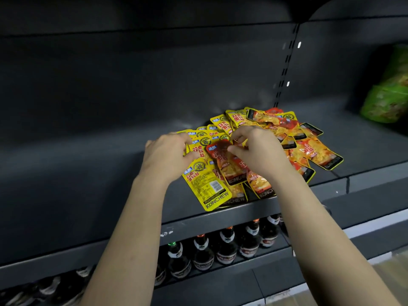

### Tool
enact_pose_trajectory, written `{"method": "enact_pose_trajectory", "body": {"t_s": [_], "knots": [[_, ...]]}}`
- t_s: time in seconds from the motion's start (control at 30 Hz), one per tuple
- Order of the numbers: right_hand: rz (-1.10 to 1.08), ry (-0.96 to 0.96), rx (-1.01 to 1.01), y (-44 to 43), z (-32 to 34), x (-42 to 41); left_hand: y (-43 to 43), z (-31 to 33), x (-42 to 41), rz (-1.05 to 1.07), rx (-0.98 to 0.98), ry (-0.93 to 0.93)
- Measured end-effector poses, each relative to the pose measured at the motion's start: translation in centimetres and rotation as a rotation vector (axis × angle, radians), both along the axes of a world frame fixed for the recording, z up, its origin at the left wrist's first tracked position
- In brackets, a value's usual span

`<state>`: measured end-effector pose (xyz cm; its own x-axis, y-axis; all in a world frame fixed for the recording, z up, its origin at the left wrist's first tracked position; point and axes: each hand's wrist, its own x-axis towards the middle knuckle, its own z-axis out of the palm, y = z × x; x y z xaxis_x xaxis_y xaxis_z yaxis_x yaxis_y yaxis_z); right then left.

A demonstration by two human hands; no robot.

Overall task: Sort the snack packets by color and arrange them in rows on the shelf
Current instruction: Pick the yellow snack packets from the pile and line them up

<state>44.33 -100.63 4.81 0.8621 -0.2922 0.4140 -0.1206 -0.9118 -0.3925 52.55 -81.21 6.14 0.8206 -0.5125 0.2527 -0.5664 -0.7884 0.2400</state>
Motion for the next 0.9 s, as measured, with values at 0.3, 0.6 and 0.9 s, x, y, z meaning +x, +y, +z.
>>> {"method": "enact_pose_trajectory", "body": {"t_s": [0.3, 0.6, 0.9], "knots": [[0.148, 0.056, -0.008, -1.6, 0.0, 0.2, -0.7, -1.1, -2.8, 0.123, 0.052, 0.059], [0.202, 0.049, 0.037, -1.9, -0.8, -0.3, -0.9, -1.9, -3.3, 0.126, 0.081, 0.129], [0.183, 0.029, 0.048, -1.3, -1.0, 0.1, -1.6, -2.0, -2.6, 0.127, 0.125, 0.305]]}}
